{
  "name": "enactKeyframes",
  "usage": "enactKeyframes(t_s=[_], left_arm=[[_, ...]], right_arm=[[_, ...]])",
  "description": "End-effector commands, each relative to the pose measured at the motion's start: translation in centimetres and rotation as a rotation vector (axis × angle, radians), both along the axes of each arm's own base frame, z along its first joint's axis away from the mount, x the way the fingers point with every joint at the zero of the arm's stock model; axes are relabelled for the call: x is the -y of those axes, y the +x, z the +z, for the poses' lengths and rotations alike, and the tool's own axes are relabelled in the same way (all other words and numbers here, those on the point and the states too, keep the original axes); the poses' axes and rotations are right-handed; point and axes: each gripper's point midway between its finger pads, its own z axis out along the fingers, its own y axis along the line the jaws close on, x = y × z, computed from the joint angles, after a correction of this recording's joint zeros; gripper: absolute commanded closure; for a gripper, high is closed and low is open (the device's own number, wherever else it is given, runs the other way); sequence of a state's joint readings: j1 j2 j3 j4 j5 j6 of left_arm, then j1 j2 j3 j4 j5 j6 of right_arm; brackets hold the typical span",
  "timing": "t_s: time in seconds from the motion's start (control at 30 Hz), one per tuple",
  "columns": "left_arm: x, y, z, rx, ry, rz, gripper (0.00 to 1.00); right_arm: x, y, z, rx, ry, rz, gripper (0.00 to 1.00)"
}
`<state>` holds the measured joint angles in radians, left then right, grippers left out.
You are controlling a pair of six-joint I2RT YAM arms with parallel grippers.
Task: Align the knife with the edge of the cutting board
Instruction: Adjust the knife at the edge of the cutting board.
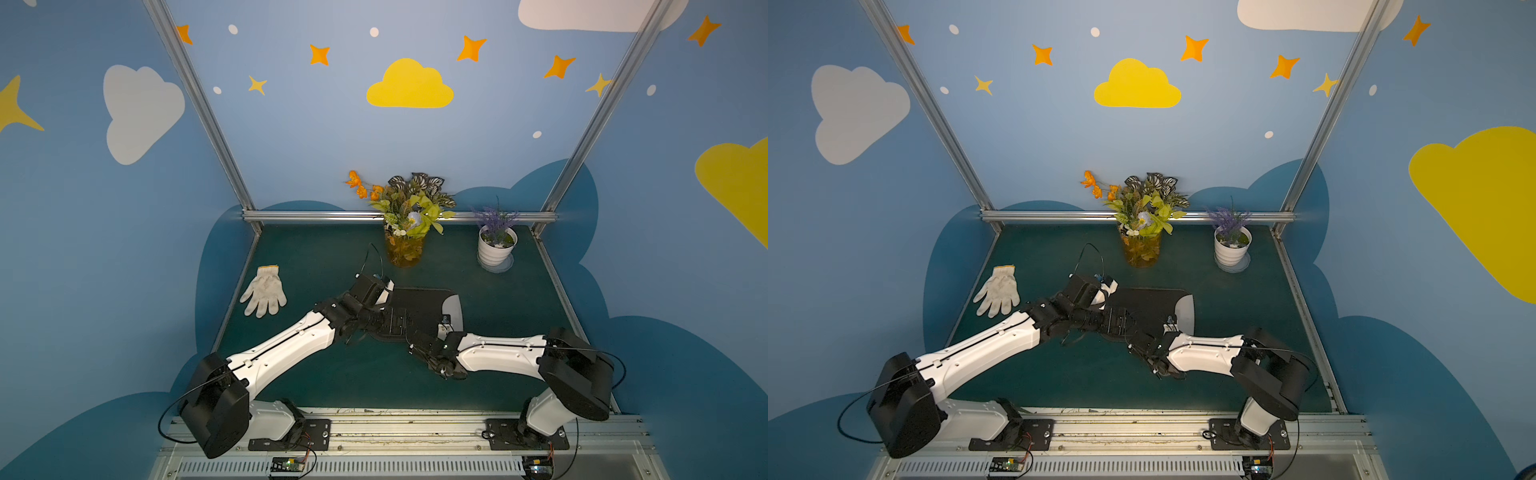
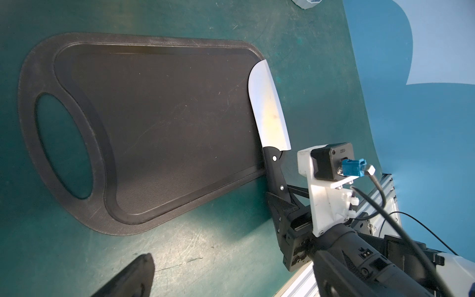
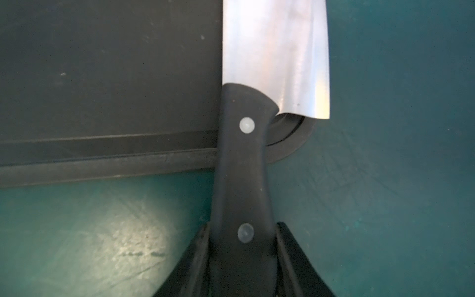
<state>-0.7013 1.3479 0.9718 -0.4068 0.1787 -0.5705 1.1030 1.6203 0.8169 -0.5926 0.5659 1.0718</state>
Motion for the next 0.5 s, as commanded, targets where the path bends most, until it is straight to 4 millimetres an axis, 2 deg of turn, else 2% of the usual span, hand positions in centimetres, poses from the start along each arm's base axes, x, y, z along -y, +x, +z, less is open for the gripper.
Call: enactKeyframes(t_s=[0.0,0.13,0.47], left_arm=[[-0.13,0.08,0.52,0.014,-0.006,0.008,0.00],[-0.13,0.07,0.49,0.013,-0.005,0.008,0.00],[-0.17,0.04,0.59,0.014,-0.007,0.008,0.00]], right_arm=[[-0.10,0.39,0.41,0.026,0.011,0.013,0.62],[-0.25,0.28,0.23,0.015,0.010,0.030,0.64],[-0.07,0.29,0.26,0.014,0.008,0.025,0.64]])
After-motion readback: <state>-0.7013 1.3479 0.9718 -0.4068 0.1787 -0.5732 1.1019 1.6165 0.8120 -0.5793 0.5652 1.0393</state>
